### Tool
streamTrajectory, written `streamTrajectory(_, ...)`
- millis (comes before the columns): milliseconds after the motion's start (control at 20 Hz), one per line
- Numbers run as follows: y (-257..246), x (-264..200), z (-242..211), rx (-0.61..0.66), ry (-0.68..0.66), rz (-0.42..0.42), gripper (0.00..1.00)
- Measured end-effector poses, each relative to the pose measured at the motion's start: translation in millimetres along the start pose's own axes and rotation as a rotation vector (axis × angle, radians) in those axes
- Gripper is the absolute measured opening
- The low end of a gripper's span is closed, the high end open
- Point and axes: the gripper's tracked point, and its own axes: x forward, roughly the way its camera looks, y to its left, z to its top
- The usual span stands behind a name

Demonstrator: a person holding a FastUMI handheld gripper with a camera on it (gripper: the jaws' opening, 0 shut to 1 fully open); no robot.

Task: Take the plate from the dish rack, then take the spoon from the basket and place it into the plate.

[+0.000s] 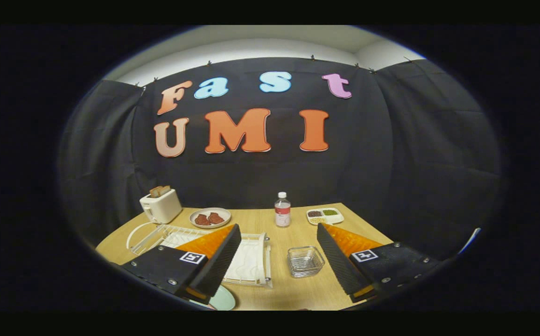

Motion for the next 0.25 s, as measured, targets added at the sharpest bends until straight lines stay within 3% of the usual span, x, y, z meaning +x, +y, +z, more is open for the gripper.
streamTrajectory(250, -3.3, 0.7, 5.8, 0.034, -0.010, -0.024, 0.98)
